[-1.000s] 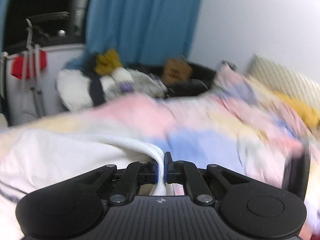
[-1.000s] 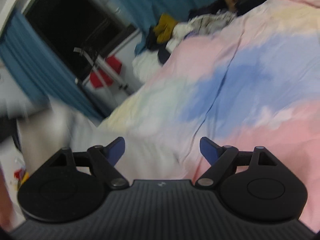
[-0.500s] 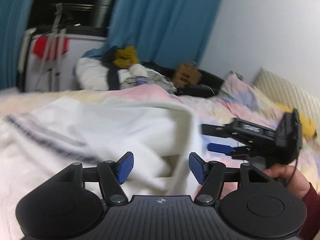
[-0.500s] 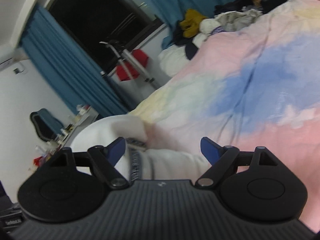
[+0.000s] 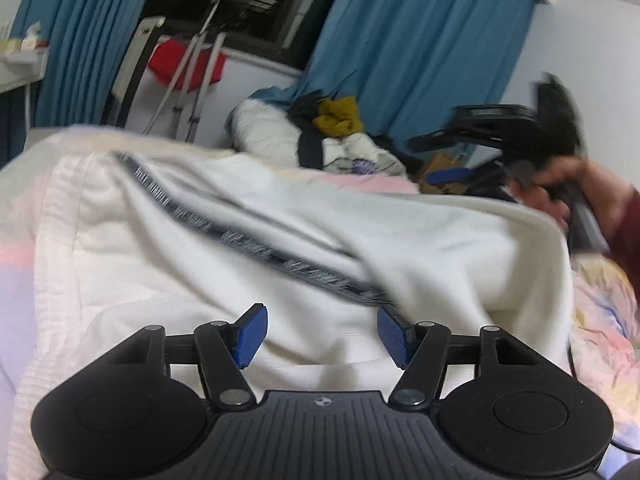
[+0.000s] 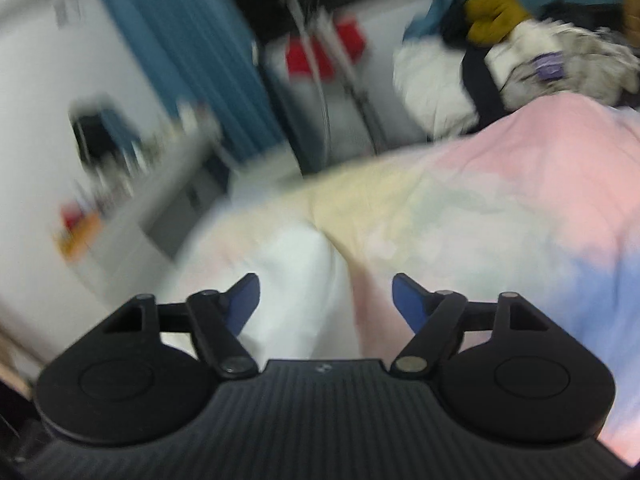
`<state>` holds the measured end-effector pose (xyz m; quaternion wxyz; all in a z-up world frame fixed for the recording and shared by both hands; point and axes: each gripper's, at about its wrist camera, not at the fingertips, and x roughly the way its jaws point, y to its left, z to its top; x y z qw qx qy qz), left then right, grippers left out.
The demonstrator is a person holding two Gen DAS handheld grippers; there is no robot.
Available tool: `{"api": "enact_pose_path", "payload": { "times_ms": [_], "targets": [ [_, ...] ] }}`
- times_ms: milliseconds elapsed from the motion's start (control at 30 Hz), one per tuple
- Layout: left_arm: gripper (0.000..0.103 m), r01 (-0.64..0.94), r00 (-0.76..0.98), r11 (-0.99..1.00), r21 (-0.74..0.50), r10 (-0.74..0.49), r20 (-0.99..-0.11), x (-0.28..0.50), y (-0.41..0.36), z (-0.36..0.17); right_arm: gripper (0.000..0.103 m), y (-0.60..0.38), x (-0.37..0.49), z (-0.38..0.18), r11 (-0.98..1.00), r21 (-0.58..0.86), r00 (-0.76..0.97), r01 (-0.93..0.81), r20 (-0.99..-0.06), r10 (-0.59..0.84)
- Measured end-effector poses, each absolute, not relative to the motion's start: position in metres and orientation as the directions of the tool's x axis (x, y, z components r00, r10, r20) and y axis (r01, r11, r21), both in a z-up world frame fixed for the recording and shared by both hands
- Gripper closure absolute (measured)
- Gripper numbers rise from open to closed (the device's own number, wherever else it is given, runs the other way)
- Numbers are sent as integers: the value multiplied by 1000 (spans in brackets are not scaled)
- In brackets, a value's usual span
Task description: Fold clothes
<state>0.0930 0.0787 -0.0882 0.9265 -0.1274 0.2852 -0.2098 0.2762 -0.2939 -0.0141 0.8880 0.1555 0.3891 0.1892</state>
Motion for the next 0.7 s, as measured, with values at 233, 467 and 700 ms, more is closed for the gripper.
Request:
{"api": "enact_pose_path", "payload": {
  "times_ms": [233,467,700],
  "targets": [
    [41,343,717,830,-440,-534,-448,118,95,-114,55,-229,387,-49,931,243,410,-273,-846,341],
    [42,368,685,776,-512,-599,-415,132,109,-131,96,-191,405,-90,932,174,342,-317,-896,284],
    [44,386,701,771,-506,-602,-383,118,115,-122,98,-248,338,-19,970,183,653,-159,-718,242]
  ]
}}
